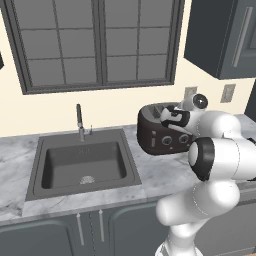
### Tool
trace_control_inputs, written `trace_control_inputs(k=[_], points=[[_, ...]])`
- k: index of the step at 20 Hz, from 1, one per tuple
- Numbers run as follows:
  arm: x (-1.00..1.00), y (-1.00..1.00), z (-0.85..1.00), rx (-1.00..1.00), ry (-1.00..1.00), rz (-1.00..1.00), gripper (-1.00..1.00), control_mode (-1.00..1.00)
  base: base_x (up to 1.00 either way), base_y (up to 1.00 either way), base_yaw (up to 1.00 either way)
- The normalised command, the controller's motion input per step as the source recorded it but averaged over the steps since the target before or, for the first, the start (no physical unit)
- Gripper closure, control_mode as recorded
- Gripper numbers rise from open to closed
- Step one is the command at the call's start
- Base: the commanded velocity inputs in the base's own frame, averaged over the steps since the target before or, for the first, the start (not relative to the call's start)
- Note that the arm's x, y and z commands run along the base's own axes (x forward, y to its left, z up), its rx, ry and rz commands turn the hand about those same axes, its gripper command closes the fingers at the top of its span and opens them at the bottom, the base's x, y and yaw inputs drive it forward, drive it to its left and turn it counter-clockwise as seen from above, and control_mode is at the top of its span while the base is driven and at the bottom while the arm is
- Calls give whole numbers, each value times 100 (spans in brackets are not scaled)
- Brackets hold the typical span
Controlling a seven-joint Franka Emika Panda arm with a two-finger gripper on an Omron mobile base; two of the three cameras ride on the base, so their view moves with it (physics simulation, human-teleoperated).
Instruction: Start the toaster. Once the lever pops up, take the bread to the plate on the dining counter.
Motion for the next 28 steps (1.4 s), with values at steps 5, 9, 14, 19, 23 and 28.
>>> trace_control_inputs(k=[5,9,14,19,23,28], points=[[0,0,0,0,0,0,-100,-100,0,0,0],[0,0,0,0,0,0,-100,-100,0,0,0],[0,0,0,0,0,0,-100,-100,0,0,0],[0,0,0,0,0,0,-100,-100,0,0,0],[0,0,0,0,0,0,-100,-100,0,0,0],[0,0,0,0,0,0,-100,-100,0,0,0]])
